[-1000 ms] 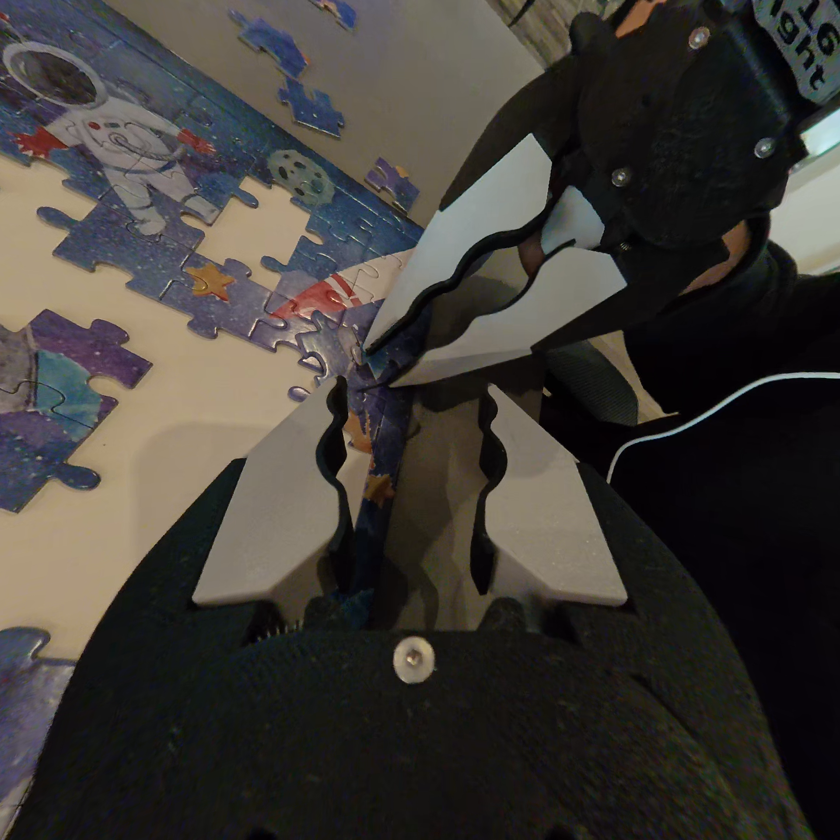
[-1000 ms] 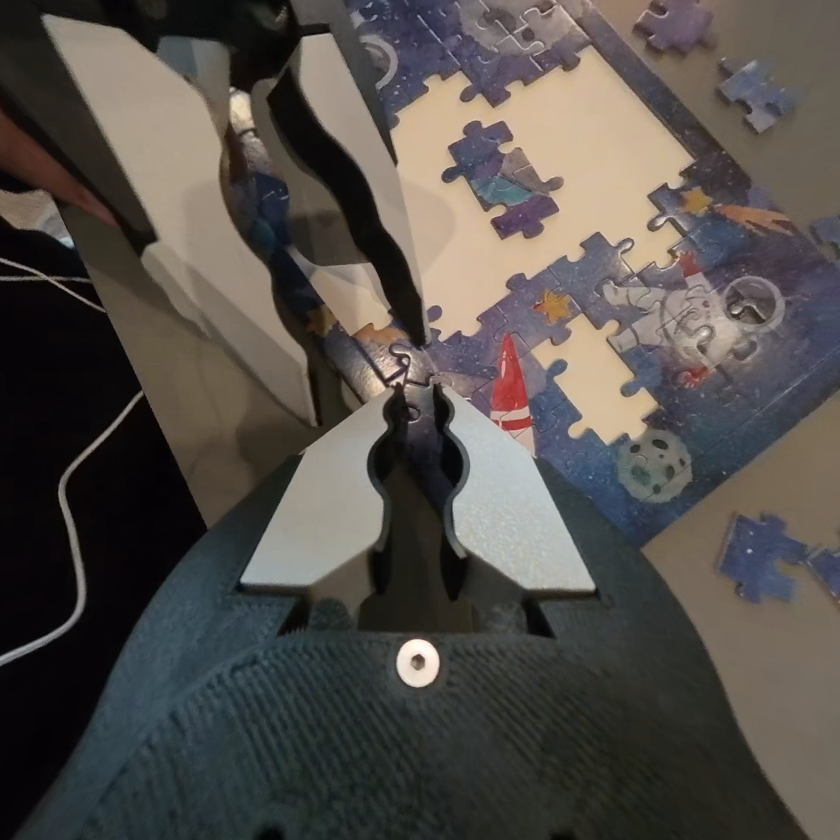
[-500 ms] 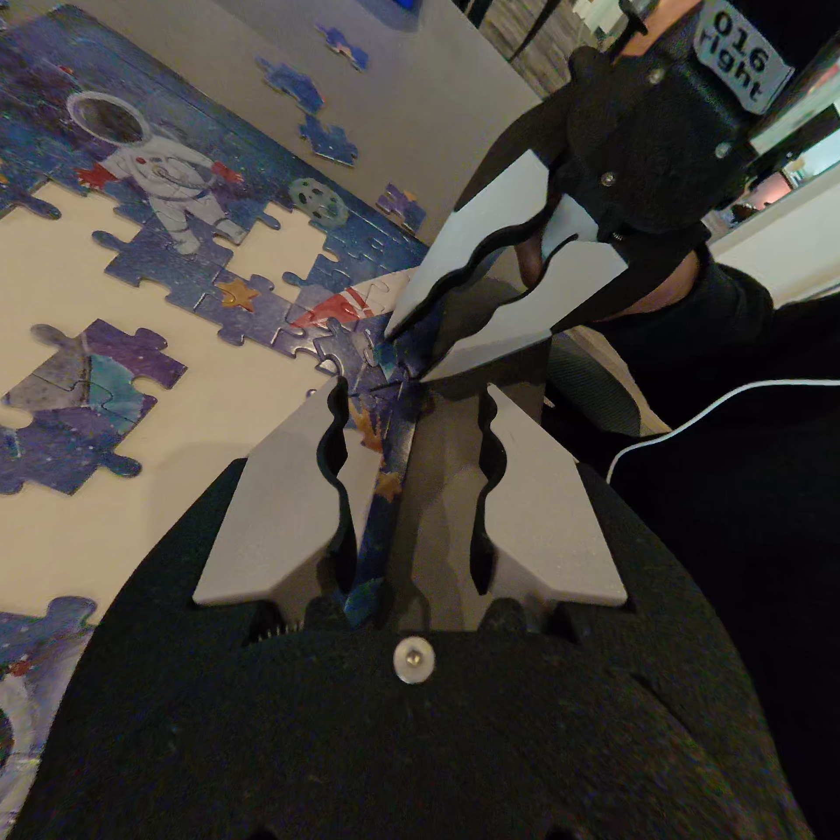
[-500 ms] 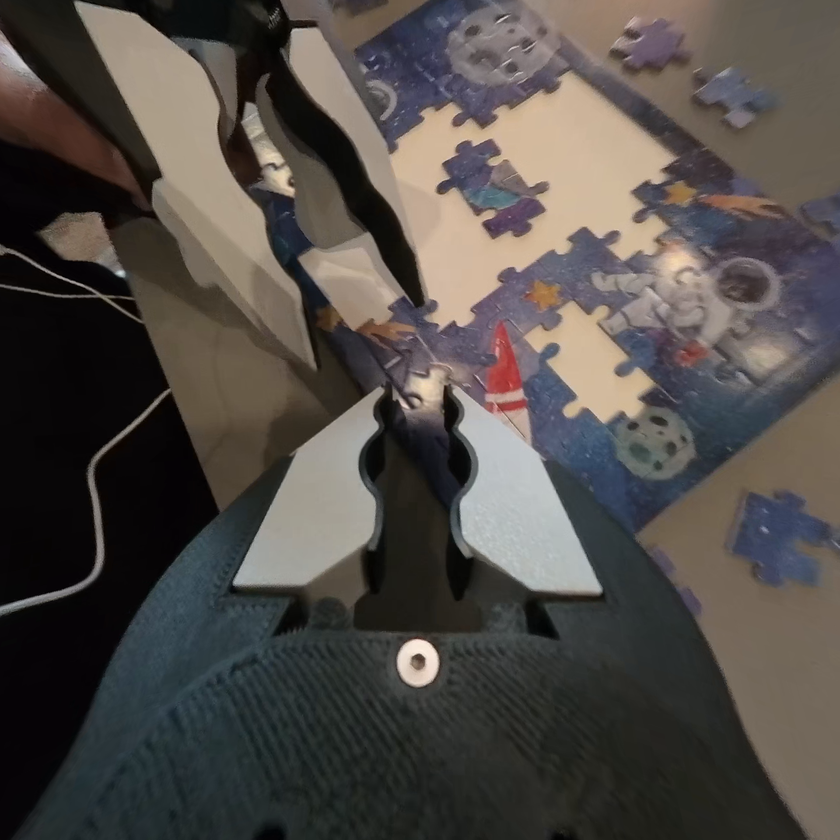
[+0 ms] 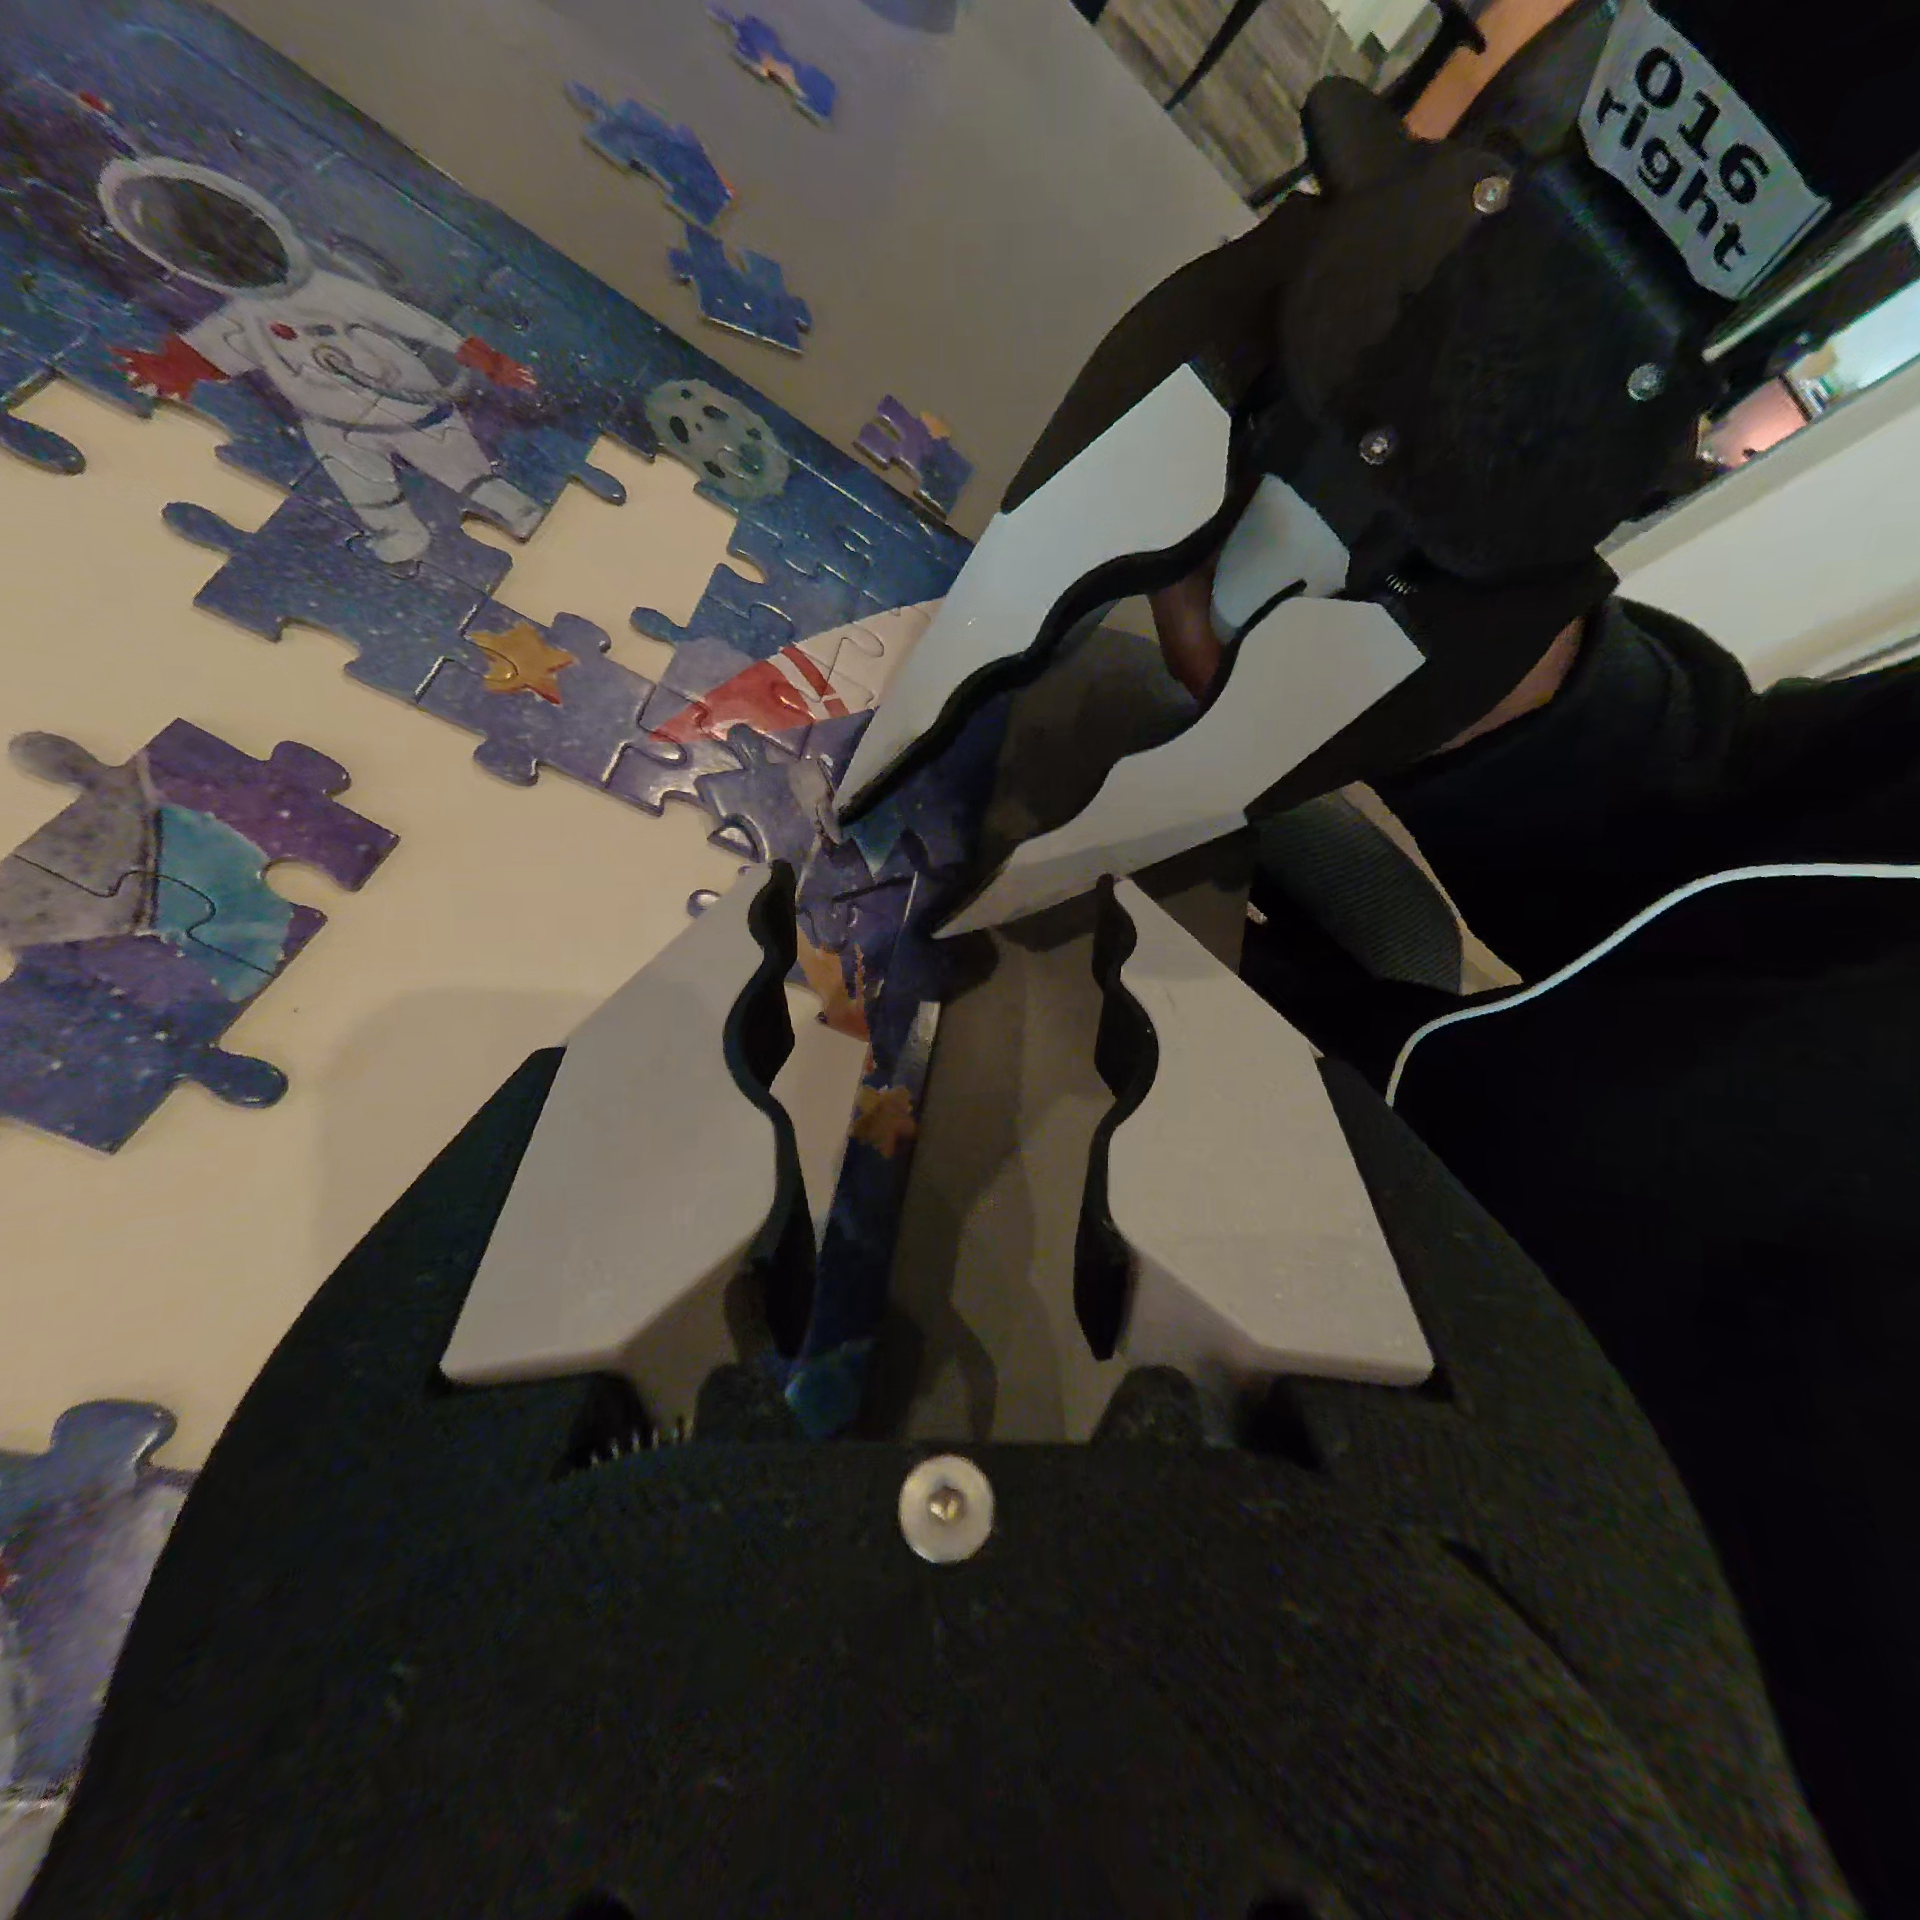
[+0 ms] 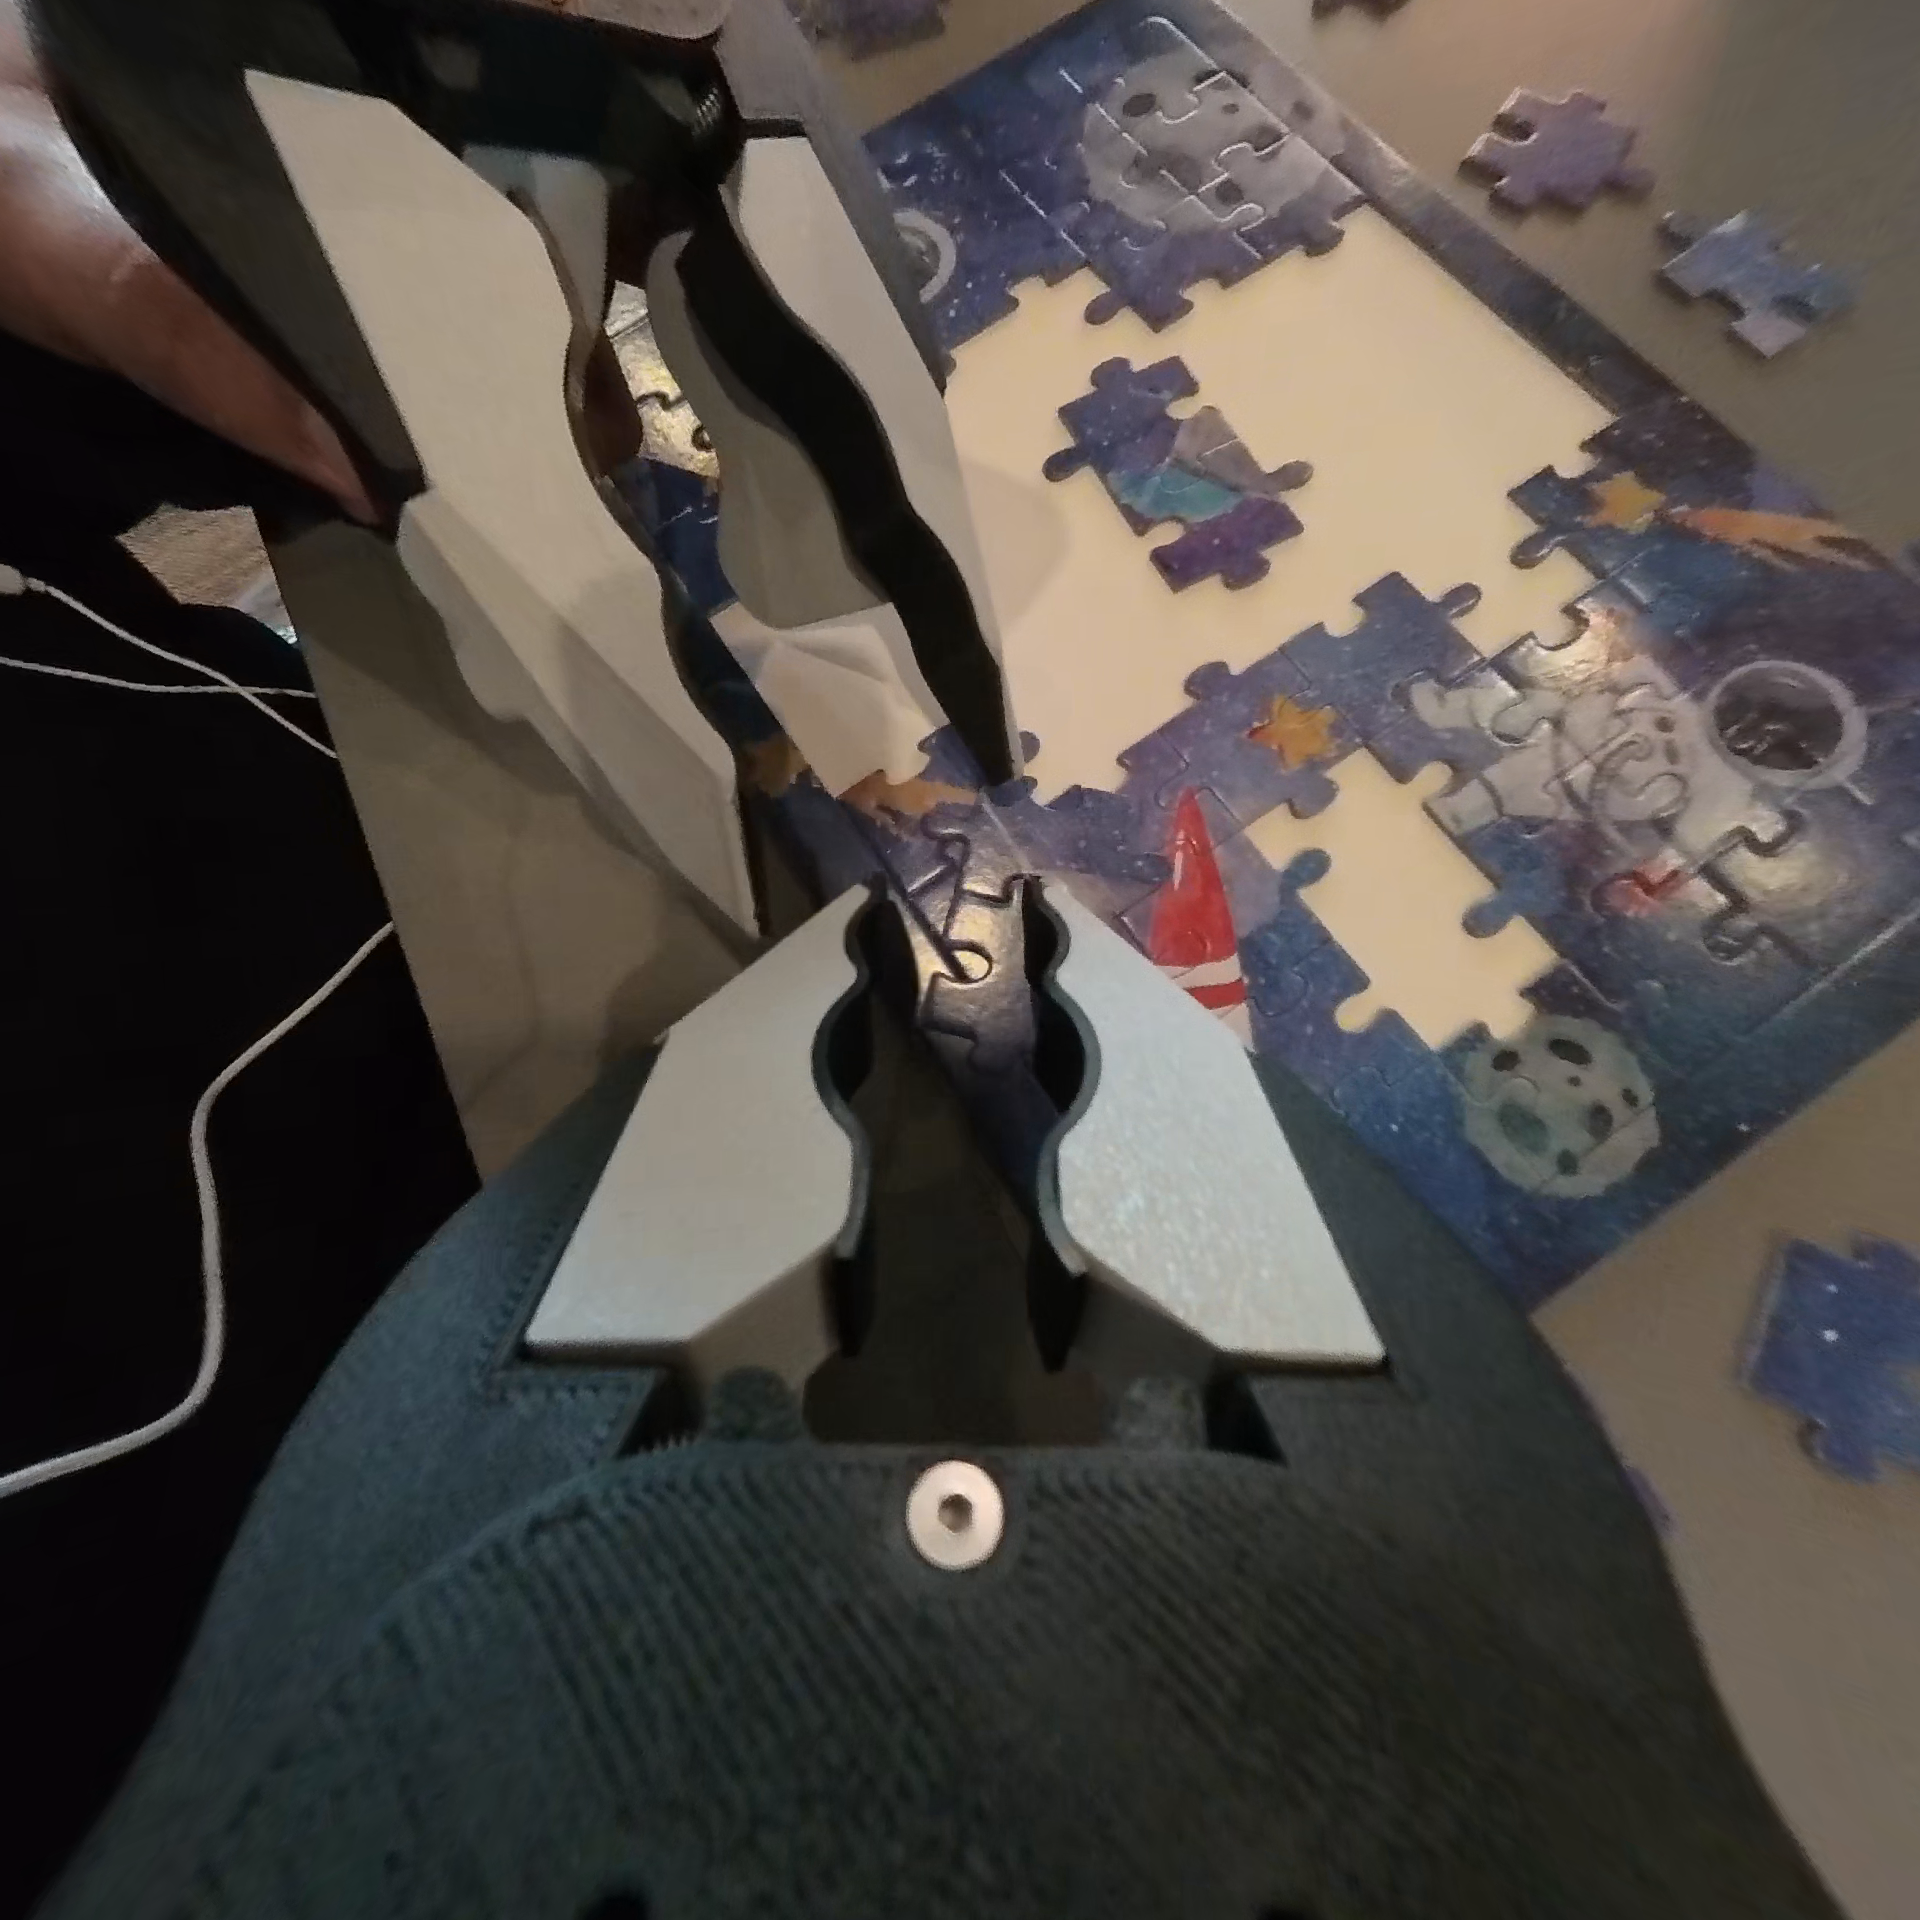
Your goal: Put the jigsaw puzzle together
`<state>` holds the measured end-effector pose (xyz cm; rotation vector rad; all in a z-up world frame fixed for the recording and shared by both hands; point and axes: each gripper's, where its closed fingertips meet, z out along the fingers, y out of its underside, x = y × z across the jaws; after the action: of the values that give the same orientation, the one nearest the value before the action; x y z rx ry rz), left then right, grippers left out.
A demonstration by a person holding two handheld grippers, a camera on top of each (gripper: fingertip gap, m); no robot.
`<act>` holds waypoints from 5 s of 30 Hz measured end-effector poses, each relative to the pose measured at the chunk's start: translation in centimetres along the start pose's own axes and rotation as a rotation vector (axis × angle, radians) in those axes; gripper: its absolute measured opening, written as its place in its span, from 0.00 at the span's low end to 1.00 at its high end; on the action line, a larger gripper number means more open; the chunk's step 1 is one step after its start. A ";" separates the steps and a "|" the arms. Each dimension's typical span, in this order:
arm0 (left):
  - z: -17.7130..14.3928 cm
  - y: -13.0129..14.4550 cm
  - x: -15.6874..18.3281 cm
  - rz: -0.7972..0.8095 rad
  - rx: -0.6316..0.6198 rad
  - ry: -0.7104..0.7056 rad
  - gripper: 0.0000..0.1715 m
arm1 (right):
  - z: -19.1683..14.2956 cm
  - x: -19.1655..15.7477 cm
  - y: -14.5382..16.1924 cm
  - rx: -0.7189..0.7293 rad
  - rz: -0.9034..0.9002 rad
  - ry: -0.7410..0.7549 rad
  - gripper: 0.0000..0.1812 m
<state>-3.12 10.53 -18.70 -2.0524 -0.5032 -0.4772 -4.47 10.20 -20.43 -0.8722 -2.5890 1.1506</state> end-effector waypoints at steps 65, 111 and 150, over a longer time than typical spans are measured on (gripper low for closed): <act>-3.2 -3.2 1.1 -0.351 0.238 0.351 0.00 | -3.3 -0.5 -4.8 0.284 -0.354 0.270 0.16; -7.3 -4.5 -0.9 -0.416 0.373 0.433 0.00 | 0.9 -2.1 0.0 0.037 -0.165 -0.003 0.21; -9.3 -8.3 -7.2 -0.306 0.374 0.391 0.00 | 0.5 5.8 -13.5 0.464 -0.406 -0.023 0.25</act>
<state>-14.83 5.26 -12.03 -1.4829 -0.6159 -0.8754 -15.32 6.08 -11.40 -0.2233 -2.2148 1.5294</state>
